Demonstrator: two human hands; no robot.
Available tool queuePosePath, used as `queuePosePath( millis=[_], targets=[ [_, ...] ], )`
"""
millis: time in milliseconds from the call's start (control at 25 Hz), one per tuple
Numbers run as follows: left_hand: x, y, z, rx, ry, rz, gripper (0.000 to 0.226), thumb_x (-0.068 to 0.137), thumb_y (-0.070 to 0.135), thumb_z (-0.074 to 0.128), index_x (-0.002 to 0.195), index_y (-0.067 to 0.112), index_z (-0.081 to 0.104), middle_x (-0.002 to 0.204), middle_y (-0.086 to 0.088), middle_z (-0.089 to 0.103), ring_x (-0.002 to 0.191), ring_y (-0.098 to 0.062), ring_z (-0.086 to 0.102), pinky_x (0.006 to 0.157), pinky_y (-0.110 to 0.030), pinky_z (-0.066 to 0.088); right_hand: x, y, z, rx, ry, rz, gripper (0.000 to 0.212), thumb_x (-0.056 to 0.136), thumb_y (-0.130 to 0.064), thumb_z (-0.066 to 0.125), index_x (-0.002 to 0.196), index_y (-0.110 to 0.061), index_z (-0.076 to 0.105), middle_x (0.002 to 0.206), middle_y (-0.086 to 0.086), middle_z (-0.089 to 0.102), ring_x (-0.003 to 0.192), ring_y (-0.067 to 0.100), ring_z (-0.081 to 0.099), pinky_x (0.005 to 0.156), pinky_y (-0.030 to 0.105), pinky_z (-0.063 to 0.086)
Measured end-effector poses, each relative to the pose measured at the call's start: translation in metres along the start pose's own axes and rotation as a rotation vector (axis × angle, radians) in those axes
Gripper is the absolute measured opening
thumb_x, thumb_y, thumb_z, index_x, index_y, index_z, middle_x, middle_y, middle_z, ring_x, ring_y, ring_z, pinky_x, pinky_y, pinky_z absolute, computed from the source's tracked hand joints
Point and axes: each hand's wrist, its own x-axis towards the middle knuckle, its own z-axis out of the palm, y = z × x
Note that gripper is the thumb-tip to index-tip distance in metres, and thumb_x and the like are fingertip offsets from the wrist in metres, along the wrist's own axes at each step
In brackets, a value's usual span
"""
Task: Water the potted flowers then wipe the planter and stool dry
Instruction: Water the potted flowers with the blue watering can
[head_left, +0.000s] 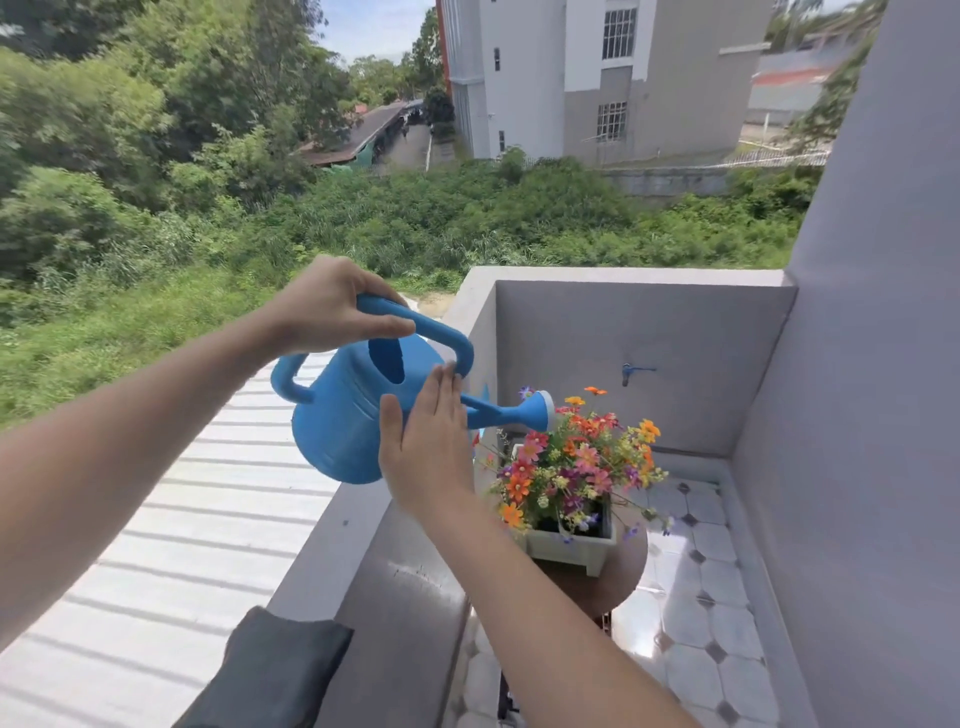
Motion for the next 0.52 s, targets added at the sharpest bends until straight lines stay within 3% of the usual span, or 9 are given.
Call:
queuePosePath(
  millis=[160, 320, 520],
  targets=[
    [0.001, 0.005, -0.002, 0.075, -0.077, 0.021, 0.024, 0.076, 0.035, 0.075, 0.092, 0.018, 0.076, 0.07, -0.002, 0.073, 0.058, -0.013, 0.064, 0.053, -0.024, 0.051, -0.01, 0.0, 0.011, 0.103, 0.031, 0.004, 0.072, 0.096, -0.049, 0.017, 0.146, -0.004, -0.008, 0.156, 0.009, -0.014, 0.143, 0.017, -0.013, 0.114, 0.028, -0.008],
    [-0.003, 0.011, -0.01, 0.062, -0.086, 0.096, 0.041, 0.07, 0.053, 0.067, 0.091, 0.018, 0.076, 0.065, -0.003, 0.071, 0.059, -0.01, 0.059, 0.047, -0.012, 0.042, -0.011, -0.003, 0.012, 0.099, 0.111, -0.118, 0.085, 0.083, -0.058, 0.002, 0.146, -0.002, 0.001, 0.157, 0.011, -0.005, 0.144, 0.019, -0.008, 0.114, 0.027, -0.007],
    [-0.014, 0.006, -0.023, 0.093, -0.064, 0.047, 0.021, 0.079, 0.03, 0.075, 0.09, 0.013, 0.076, 0.06, 0.0, 0.067, 0.049, 0.0, 0.055, 0.044, -0.008, 0.038, -0.008, -0.008, 0.016, 0.072, 0.085, -0.246, 0.077, 0.088, -0.055, 0.007, 0.147, -0.005, 0.008, 0.158, 0.008, 0.003, 0.145, 0.019, -0.002, 0.114, 0.026, -0.004]
  ],
)
